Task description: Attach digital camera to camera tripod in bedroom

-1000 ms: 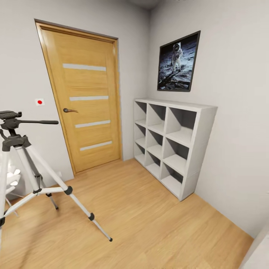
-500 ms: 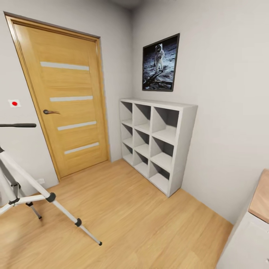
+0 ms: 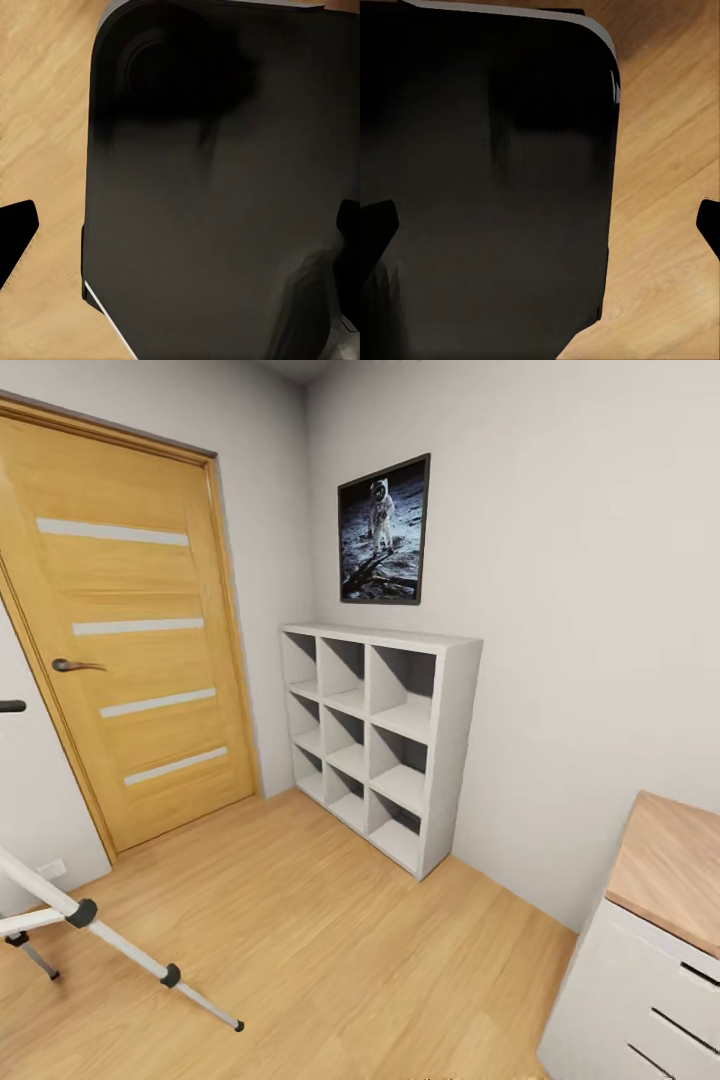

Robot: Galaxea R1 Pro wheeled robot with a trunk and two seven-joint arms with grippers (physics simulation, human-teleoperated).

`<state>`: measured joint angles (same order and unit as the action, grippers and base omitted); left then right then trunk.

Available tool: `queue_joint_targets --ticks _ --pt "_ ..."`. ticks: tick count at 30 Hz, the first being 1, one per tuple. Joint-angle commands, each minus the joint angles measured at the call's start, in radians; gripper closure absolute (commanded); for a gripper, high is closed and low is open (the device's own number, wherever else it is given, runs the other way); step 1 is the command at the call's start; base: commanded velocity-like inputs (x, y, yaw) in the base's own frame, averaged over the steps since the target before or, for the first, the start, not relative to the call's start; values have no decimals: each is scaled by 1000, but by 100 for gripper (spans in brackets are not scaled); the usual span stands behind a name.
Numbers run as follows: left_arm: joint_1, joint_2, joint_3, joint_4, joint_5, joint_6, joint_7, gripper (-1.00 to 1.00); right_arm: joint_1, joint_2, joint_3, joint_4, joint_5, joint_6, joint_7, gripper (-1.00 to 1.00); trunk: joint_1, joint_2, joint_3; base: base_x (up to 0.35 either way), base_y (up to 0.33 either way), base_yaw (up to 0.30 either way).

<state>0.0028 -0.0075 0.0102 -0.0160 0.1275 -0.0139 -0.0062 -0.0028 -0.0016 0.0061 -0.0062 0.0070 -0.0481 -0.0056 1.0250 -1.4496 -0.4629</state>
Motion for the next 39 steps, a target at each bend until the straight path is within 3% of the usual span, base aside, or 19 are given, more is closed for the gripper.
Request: queue_joint_targets --ticks 1,17,39 --pt "0 0 0 -1 9 -1 -1 -100 0 0 1 0 1 -3 -1 -100 0 0 -1 0 0 -244" --pt "0 0 0 -1 9 -1 0 -100 0 0 2 0 1 -3 0 -100 0 0 -1 0 0 -227" --pt "0 0 2 -1 9 -1 0 -100 0 -6 3 0 7 -2 5 -100 0 0 -1 0 0 -21"
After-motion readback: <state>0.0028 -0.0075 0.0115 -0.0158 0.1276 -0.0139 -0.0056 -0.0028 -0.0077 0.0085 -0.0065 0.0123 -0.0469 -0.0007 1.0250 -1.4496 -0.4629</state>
